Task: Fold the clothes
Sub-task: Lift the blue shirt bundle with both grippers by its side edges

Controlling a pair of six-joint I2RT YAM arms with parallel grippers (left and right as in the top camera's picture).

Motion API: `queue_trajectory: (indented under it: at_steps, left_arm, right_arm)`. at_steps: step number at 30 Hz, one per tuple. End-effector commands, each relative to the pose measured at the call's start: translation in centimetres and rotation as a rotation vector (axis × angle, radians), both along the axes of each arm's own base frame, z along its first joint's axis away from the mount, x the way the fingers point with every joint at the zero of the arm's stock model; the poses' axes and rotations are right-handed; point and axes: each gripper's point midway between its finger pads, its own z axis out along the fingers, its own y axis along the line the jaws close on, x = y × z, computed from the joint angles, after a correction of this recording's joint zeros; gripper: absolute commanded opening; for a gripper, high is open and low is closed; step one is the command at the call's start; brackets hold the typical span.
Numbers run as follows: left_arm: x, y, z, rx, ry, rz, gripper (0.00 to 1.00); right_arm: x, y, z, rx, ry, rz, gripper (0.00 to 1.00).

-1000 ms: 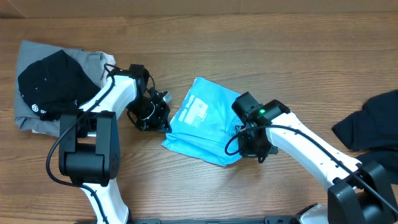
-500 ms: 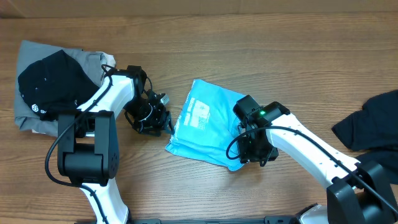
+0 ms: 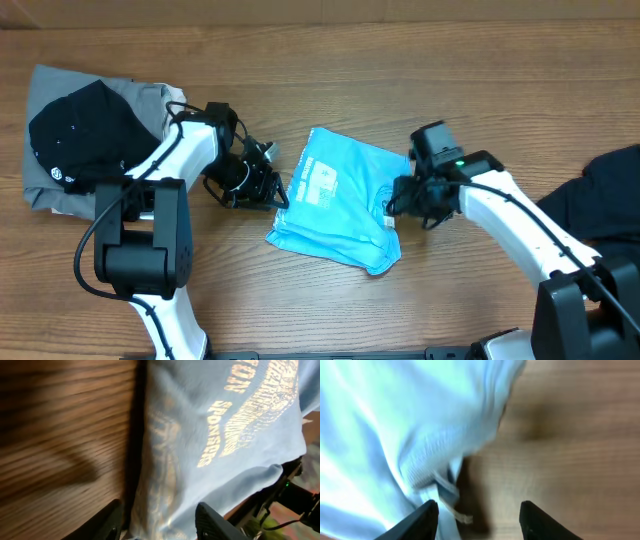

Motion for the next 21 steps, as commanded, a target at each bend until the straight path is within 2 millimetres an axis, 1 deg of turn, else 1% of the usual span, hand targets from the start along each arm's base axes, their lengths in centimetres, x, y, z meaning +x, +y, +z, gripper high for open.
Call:
queue_trajectory:
  at_steps: [1, 3, 5, 6, 8, 9, 10, 12, 13, 14, 16, 18, 19, 21]
  left_arm:
    - [-1.6, -2.2, 0.1, -0.015, -0.015, -0.086, 0.46]
    - [-2.3, -2.3, -0.5, 0.046, -0.017, -0.131, 0.34]
    - [-2.7, -1.9, -1.0, 0.116, -0.012, -0.157, 0.23]
    - [-3.0, -1.7, -1.2, 0.145, -0.006, -0.165, 0.19]
    - [-3.4, -1.5, -1.3, 0.169, 0.004, -0.179, 0.14]
    - [-3.5, -1.3, -1.4, 0.181, 0.009, -0.182, 0.12]
    - [-3.6, -1.2, -1.4, 0.188, 0.014, -0.184, 0.09]
    - [-3.7, -0.7, -1.4, 0.209, 0.021, -0.184, 0.04]
    - [-3.8, -0.5, -1.5, 0.219, 0.023, -0.184, 0.04]
    - [-3.8, -0.2, -1.5, 0.23, 0.027, -0.179, 0.04]
    - [-3.8, 0.5, -1.6, 0.252, 0.036, -0.176, 0.04]
    - [-3.9, 1.5, -1.7, 0.291, 0.042, -0.174, 0.04]
    - [-3.9, 1.9, -1.8, 0.307, 0.045, -0.174, 0.04]
    - [-3.9, 2.7, -1.9, 0.334, 0.051, -0.172, 0.04]
  right_arm:
    - [1.4, 0.7, 0.9, 0.066, -0.061, -0.009, 0.56]
    - [2.0, 0.9, 0.9, 0.07, -0.08, -0.008, 0.56]
    - [2.1, 1.0, 0.3, 0.068, -0.073, -0.007, 0.55]
    - [2.1, 1.0, -0.2, 0.064, -0.061, -0.008, 0.55]
    - [2.1, 1.0, -1.5, 0.057, -0.037, -0.008, 0.55]
    - [2.2, 1.0, -2.3, 0.053, -0.026, -0.008, 0.52]
    - [2.4, 1.0, -3.0, 0.052, -0.022, -0.008, 0.48]
    - [2.8, 1.2, -4.2, 0.048, -0.015, -0.005, 0.36]
    - [3.0, 1.2, -4.6, 0.048, -0.013, -0.006, 0.34]
    - [3.1, 1.2, -4.9, 0.047, -0.01, -0.007, 0.31]
    - [3.3, 1.0, -5.1, 0.045, -0.016, -0.011, 0.19]
    - [4.1, 0.3, -5.0, 0.022, -0.045, -0.024, 0.06]
    - [4.7, -0.5, -5.0, -0.003, -0.067, -0.042, 0.04]
    - [5.7, -1.4, -4.8, -0.019, -0.099, -0.069, 0.04]
